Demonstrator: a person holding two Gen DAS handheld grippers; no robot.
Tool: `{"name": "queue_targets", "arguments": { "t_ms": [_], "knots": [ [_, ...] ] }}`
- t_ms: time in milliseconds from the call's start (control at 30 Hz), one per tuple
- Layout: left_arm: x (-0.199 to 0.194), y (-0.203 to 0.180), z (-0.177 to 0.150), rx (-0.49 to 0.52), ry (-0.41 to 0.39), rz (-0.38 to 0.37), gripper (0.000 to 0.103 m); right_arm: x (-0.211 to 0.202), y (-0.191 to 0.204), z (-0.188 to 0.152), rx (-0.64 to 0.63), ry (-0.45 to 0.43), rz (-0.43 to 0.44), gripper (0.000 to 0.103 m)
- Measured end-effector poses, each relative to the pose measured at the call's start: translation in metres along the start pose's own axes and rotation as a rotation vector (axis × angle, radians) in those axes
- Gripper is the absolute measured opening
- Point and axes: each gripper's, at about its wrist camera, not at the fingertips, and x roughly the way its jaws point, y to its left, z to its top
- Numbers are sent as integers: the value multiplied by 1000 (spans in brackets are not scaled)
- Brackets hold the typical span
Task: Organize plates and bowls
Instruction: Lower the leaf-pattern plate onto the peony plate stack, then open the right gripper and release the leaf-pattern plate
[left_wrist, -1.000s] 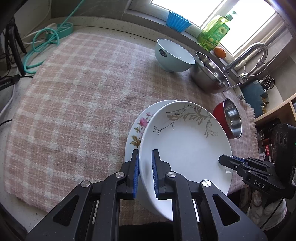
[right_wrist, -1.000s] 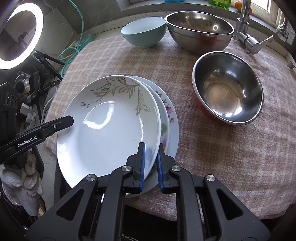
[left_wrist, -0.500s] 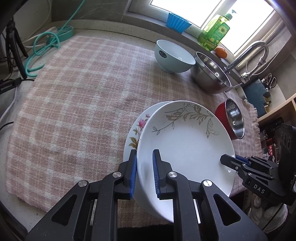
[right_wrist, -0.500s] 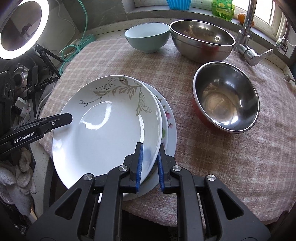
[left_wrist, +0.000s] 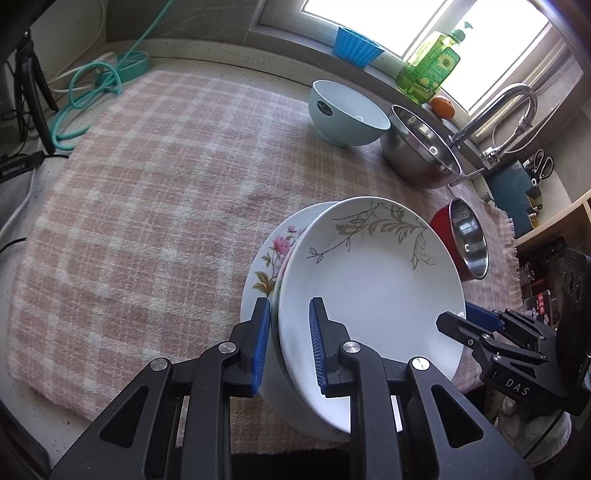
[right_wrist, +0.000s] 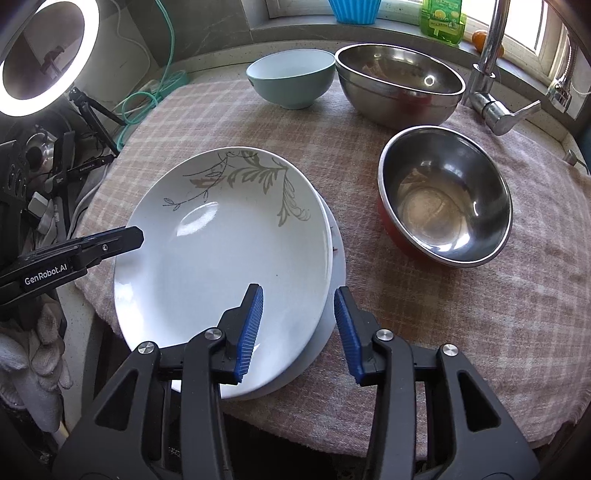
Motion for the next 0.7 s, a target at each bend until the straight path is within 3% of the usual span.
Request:
{"name": "queue_targets", "arguments": {
  "t_ms": [267, 367, 433, 500, 700],
  "knots": [
    [-3, -1, 4, -1, -4, 1, 19, -5, -10, 0, 36, -10, 12, 46],
    [-7, -3, 8, 13, -14, 10, 29, -11, -14, 2, 46, -30, 19, 59],
    [-9, -5, 10, 22, -24, 25, 52, -15, -17, 4, 58, -42, 25, 64],
    [-11, -7, 14, 26, -36, 38, 62, -19, -22, 6, 68, -53, 30, 69],
    [-13, -18, 29, 51, -47, 49, 67, -34, -34, 15, 84, -81, 57, 79]
  ]
}}
